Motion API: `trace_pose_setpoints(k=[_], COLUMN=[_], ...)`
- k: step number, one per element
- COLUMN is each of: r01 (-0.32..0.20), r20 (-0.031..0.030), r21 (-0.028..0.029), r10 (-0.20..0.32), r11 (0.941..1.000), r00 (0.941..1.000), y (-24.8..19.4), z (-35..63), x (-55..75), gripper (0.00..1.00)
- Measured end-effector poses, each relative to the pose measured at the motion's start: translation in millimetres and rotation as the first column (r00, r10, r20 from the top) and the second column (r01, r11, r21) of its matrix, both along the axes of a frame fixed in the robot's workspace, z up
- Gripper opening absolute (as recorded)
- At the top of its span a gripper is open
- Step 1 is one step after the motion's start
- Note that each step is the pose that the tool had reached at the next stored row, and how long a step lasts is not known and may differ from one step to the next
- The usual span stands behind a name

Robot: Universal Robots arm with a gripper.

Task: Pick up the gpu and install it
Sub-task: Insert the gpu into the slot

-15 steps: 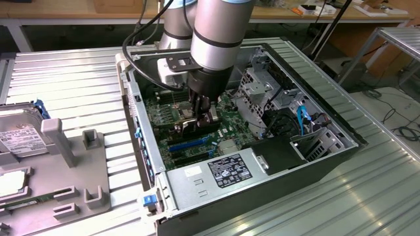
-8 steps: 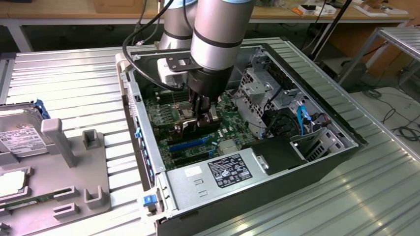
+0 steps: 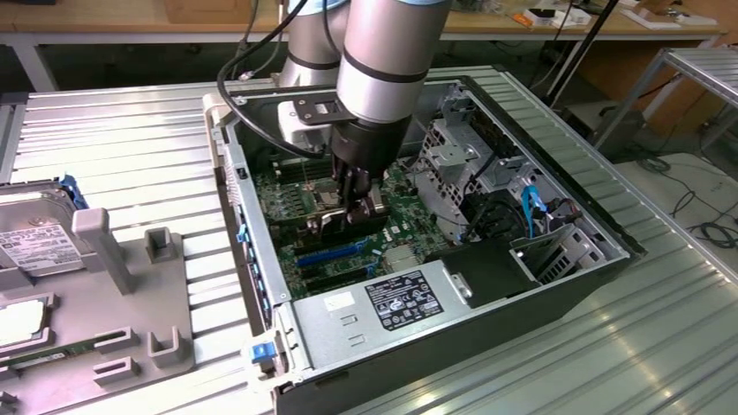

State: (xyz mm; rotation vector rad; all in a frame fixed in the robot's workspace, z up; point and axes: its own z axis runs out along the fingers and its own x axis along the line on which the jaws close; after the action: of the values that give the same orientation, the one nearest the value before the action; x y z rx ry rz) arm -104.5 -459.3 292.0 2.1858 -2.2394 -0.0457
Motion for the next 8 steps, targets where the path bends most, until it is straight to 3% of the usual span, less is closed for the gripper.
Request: trace_pose_setpoints(k=[1,3,8], r01=[0.0,0.0,0.0], r20=[-0.0005,-0.0005,0.0017], r21=[-0.0039,-0.0043,0.0004], r10=[0.0,0.0,0.0], r11=[1.0,1.0,1.0], r00=[1.0,1.0,1.0], y=[0.0,-0.1,-0.2], z=[-0.1,0.0,-5.9], x=[0.1,0.0,-0.1], gripper=[0.27,0.27,0.27])
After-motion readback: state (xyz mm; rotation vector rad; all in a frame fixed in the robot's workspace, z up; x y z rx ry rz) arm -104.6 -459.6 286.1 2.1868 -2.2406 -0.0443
